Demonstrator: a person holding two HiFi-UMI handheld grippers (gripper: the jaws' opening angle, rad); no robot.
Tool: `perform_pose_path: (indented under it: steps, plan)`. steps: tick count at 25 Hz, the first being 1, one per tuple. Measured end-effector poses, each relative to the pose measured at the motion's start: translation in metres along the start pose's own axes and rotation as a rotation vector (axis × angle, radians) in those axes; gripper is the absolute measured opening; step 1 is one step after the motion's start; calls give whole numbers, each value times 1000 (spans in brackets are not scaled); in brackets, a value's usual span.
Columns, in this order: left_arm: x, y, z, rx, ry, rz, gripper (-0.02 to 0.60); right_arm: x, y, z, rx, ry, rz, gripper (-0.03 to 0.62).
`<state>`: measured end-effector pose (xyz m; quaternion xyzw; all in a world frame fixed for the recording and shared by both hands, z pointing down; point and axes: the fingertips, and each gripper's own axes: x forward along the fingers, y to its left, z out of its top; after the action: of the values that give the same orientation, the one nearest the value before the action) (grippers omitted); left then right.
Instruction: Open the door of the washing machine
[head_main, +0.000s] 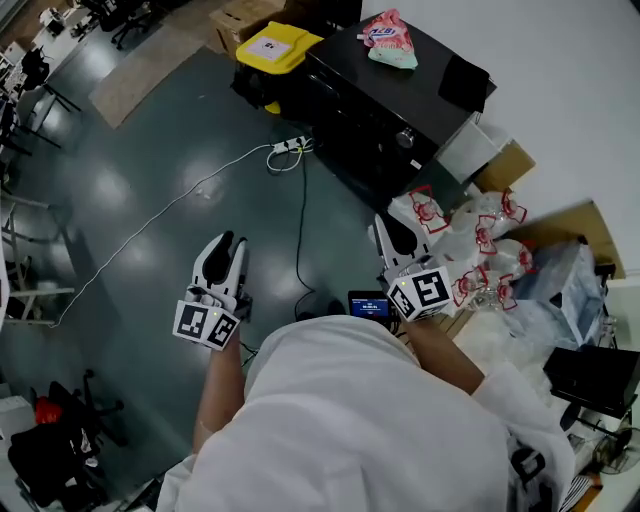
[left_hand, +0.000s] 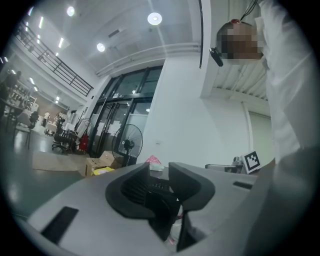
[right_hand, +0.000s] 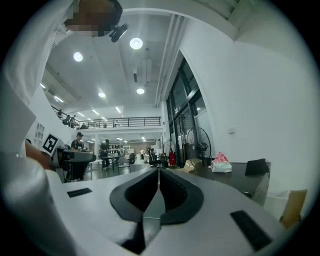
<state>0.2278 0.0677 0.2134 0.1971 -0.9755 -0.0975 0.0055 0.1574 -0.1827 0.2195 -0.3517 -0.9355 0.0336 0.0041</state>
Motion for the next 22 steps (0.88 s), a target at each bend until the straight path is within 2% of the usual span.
perform_pose_path:
  steps: [4,7,12,16,22]
  plan:
    - [25,-5,-12,1,15,-7,120,4,-26,-14,22,6,-5,34]
    - [26,-11,-27,-14,45,-10,120,-3,-29,-31,44,30,-4,34]
    - [26,-6,-19,-1,50,-4,120,12,-19,-23,40,5,26,34]
    - [42,-8,-16,14,34,-10,120,20,-35,-17,31,-11,41,34]
    - [56,-15,-18,30,29,-2,120,25,-56,-29,35,-3,60,34]
